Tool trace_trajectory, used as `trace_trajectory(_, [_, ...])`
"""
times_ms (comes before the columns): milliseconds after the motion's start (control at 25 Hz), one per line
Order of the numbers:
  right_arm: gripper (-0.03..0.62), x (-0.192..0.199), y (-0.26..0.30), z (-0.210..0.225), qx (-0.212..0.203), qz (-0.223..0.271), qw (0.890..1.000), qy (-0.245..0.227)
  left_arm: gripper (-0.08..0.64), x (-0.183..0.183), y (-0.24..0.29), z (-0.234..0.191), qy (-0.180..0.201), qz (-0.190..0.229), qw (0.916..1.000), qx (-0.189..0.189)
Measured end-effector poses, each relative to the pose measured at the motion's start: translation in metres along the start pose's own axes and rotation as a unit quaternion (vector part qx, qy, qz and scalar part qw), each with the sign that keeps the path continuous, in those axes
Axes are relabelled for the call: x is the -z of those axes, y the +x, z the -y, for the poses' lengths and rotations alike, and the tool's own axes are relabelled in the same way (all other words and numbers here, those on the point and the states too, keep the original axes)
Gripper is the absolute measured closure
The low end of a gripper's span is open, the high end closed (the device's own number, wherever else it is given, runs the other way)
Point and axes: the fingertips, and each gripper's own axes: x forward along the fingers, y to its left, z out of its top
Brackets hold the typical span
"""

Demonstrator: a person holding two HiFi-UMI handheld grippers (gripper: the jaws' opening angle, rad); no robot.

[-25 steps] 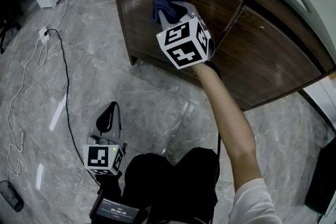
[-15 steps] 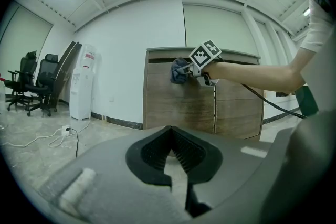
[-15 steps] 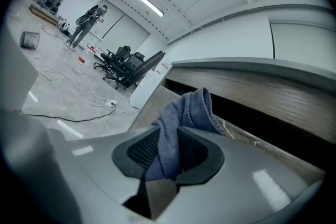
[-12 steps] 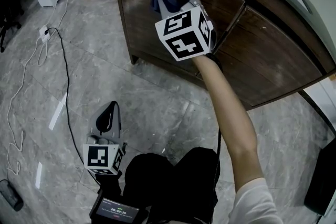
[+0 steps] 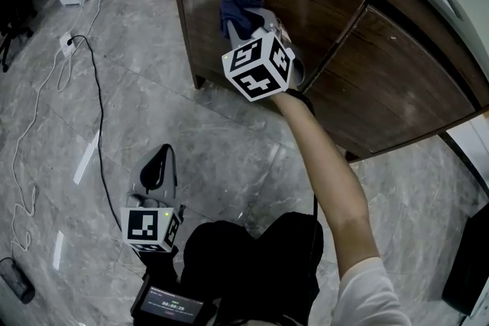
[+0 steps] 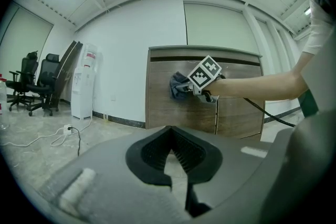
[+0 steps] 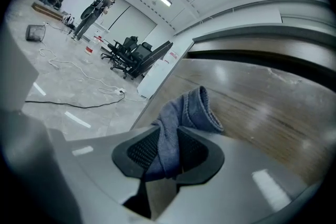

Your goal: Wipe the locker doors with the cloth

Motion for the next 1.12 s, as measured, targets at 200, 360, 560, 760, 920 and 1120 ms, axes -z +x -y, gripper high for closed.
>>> trace_trajectory(200, [0.488,0.022,0.015,-0.023,-0.019,-0.017,1.000,0.001,0.557,0.002,0.001,-0.004,0.001,-0.001,1.0000,-0.004])
trace_trajectory(360, [0.488,0.041,0.026,-0.043,-0.035,-0.033,0.999,0.000,0.557,0.006,0.000,-0.007,-0.001,-0.003,1.0000,-0.006])
trace_trajectory(560, [0.488,0.064,0.040,-0.068,-0.050,-0.053,0.997,-0.015,0.557,0.009,-0.002,-0.014,-0.002,-0.007,0.9999,-0.010])
trace_trajectory(760, [0.488,0.085,0.052,-0.088,-0.066,-0.073,0.995,-0.016,0.557,0.008,0.000,-0.018,-0.005,-0.011,0.9998,-0.014])
trace_trajectory(920, [0.488,0.104,0.061,-0.106,-0.084,-0.093,0.992,-0.016,0.557,0.013,-0.002,-0.023,-0.004,-0.015,0.9997,-0.017])
trace_trajectory(1120, [0.488,0.125,0.069,-0.125,-0.102,-0.113,0.988,-0.017,0.557,0.016,-0.001,-0.029,-0.012,-0.025,0.9993,-0.024])
